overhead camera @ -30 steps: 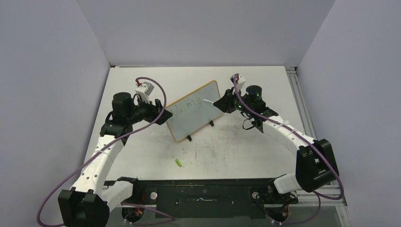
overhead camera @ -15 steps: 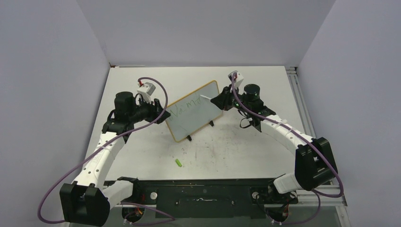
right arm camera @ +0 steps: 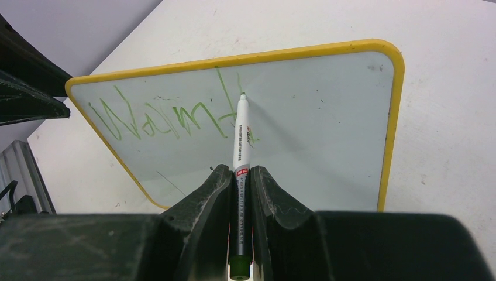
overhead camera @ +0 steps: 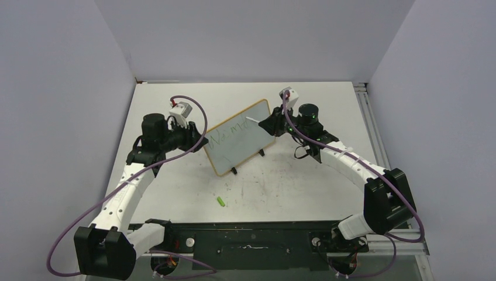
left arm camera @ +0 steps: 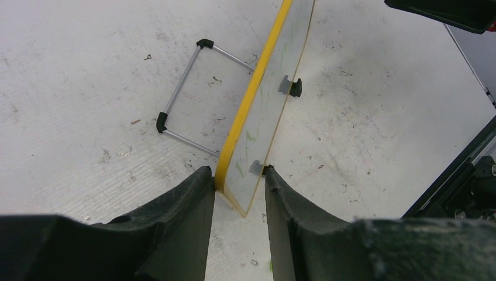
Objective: Write a sentence on the whiteboard
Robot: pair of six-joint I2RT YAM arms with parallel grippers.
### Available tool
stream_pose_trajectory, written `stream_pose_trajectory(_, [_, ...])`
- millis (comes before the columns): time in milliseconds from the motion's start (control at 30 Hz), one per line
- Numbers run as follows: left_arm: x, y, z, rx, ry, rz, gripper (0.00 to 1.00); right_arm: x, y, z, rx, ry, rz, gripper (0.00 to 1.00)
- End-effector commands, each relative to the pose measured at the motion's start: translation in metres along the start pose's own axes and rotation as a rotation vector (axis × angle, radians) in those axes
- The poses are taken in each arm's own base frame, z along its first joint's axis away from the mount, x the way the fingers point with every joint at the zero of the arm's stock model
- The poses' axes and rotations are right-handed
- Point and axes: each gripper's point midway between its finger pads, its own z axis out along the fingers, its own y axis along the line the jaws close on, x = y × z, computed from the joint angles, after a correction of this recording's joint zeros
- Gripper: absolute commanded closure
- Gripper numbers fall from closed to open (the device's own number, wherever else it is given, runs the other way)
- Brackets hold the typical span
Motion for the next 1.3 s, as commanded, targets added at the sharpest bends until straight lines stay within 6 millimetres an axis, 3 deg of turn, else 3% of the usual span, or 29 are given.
stream_pose_trajectory(0, [-0.012,-0.004,-0.001,0.011,-0.024,0.032,0.67,-0.019,0.001,0.004,0.017,-0.046,-0.050,0.95])
stream_pose_trajectory(567, [-0.010,-0.003,0.000,-0.002,-0.014,0.048,0.76,0.000,-0.003,0.001,0.042,-0.003,-0.039,0.95])
stream_pose_trajectory(1100, [-0.003,0.000,0.001,-0.019,0.013,0.085,1.00,-0.025,-0.003,0.002,0.065,-0.103,-0.019,0.95])
stream_pose_trajectory(1267, [0.000,0.000,0.001,-0.024,0.026,0.103,1.00,-0.024,-0.007,0.003,0.082,-0.104,-0.015,0.95])
